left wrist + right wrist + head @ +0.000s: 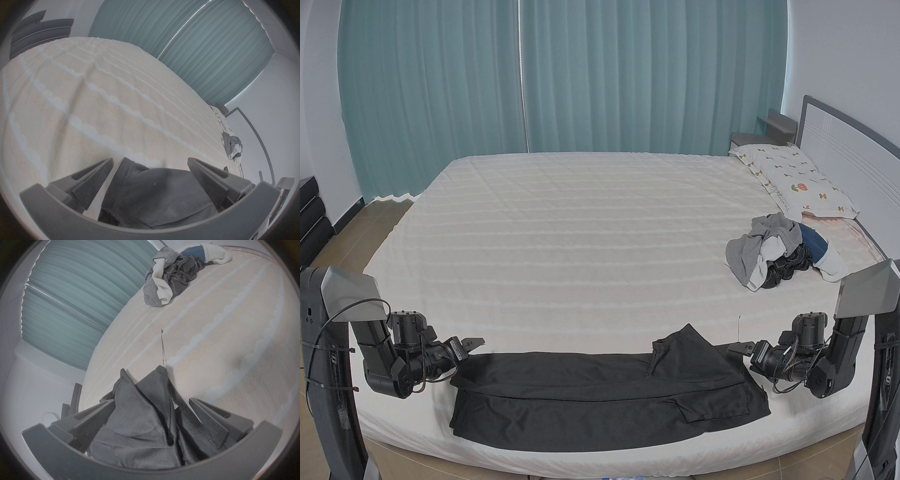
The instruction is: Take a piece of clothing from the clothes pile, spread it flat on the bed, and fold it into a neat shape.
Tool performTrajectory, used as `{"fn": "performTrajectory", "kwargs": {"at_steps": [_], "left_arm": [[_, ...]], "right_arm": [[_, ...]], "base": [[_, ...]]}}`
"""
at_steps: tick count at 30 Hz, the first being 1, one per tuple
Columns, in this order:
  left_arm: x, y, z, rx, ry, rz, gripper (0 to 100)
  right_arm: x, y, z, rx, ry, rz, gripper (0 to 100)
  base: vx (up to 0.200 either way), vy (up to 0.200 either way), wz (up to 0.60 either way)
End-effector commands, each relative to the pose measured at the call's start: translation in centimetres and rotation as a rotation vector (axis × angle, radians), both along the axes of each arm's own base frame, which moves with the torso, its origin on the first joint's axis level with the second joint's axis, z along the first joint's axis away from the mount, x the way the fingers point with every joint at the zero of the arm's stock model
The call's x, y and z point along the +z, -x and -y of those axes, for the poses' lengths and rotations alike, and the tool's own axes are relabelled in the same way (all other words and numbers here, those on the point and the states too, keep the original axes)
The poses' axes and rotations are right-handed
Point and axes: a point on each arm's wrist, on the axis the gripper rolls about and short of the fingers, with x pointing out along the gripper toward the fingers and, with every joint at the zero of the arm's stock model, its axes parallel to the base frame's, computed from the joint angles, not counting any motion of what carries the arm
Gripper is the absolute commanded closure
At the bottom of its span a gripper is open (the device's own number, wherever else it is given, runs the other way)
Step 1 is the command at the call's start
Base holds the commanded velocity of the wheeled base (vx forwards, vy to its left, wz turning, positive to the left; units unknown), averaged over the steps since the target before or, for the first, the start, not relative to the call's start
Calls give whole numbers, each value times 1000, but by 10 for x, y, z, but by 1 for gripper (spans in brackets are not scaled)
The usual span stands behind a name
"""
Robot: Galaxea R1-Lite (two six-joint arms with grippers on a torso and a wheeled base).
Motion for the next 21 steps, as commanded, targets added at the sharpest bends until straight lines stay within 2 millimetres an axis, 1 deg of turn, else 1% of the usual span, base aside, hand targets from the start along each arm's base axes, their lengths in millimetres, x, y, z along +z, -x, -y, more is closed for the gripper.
{"fn": "performTrajectory", "kwargs": {"at_steps": [1,4,5,9,11,14,16,21], "left_arm": [[-1,-1,1,5,-7,1,0],[-3,-1,3,-10,-31,-4,0],[-5,-1,2,-12,-51,-6,100],[-11,-2,0,19,-90,-13,100],[-11,-2,-1,29,-94,-13,100],[-11,-7,-7,77,-104,0,100],[-10,-9,-8,97,-94,5,100],[-4,-15,-9,179,-29,28,100]], "right_arm": [[-2,0,0,2,1,-6,0],[-3,0,0,5,5,-6,0],[-3,0,-2,9,4,-3,0],[-3,-2,-2,8,5,11,0],[-3,-3,-2,6,3,14,0],[-1,-9,-4,8,2,35,0],[1,-15,-6,-5,11,51,0],[-5,-27,-12,-72,31,64,0]], "base": [[0,0,0],[0,0,0],[0,0,0],[0,0,0],[0,0,0],[0,0,0],[0,0,0],[0,0,0]]}}
